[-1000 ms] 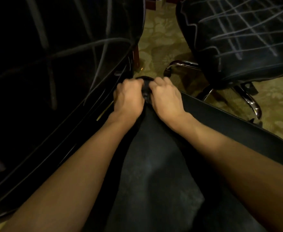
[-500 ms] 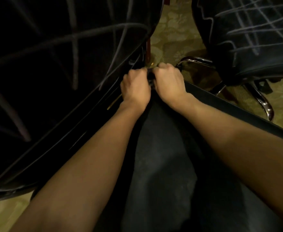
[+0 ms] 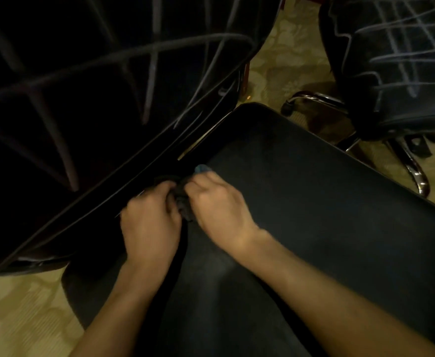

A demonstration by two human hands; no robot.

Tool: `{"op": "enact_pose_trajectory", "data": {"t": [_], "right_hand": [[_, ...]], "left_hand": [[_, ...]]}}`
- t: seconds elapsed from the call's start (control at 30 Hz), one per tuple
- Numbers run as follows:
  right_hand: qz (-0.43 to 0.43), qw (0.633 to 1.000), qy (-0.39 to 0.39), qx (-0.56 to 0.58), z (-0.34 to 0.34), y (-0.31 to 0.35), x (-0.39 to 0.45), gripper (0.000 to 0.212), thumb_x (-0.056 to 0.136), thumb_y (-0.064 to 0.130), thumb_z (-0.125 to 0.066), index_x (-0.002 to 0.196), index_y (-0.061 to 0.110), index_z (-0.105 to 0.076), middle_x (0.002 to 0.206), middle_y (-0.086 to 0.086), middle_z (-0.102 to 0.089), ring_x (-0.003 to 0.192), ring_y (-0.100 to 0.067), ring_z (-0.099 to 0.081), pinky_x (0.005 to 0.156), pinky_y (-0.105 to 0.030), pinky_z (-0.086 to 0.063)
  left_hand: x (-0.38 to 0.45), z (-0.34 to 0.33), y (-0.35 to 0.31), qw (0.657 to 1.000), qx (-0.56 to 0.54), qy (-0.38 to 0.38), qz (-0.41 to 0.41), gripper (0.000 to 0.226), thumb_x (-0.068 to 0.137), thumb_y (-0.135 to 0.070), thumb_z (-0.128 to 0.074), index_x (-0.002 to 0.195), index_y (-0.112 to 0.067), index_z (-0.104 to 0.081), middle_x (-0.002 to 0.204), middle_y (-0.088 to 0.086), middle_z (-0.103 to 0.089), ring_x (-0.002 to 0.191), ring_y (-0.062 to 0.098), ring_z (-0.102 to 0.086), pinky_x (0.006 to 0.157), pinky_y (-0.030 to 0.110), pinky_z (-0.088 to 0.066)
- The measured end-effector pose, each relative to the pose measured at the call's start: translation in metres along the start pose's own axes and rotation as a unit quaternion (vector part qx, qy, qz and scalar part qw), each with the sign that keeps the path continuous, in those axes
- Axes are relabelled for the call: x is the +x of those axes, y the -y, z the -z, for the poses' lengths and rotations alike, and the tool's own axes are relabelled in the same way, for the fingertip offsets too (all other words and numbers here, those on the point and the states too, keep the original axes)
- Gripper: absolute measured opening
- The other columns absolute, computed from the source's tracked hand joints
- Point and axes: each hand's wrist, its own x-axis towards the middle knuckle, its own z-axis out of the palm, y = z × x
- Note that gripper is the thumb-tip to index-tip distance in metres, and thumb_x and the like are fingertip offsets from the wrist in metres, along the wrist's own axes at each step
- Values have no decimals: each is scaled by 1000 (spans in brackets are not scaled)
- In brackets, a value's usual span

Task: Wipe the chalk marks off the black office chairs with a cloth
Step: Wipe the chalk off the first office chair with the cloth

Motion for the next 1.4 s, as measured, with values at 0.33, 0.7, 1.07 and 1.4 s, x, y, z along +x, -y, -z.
{"op": "enact_pose_trajectory", "data": {"t": [0.33,0.7,1.07,1.4], "right_hand": [[-133,981,-10,-144,39,-79,65,22,92,4,-54,110,2,-67,112,-16,-63,105,-33,-58,84,-43,-50],[82,993,73,49,-47,92,8,18,67,-6,-72,81,5,-69,84,-13,-68,82,-35,-64,67,-34,-55],[132,985,113,2,-55,95,24,20,74,1,-76,91,7,-69,93,-8,-68,94,-31,-64,70,-35,-57],[64,990,85,-95,8,-43,68,18,92,10,-60,109,7,-65,105,-12,-64,104,-33,-59,75,-36,-50]], "left_hand": [[81,-46,-63,999,-18,24,-34,24,99,-17,-53,118,-17,-67,112,15,-69,106,36,-65,84,42,-49],[-83,33,99,994,9,-88,60,23,88,-3,-65,108,-10,-74,91,15,-75,69,37,-70,62,39,-54],[-60,33,104,987,62,-106,105,27,82,-7,-55,100,-10,-75,74,19,-70,60,40,-64,56,39,-47],[45,-32,-10,994,94,-6,53,25,95,-13,-53,117,-12,-64,103,21,-69,97,43,-65,80,48,-49]]}}
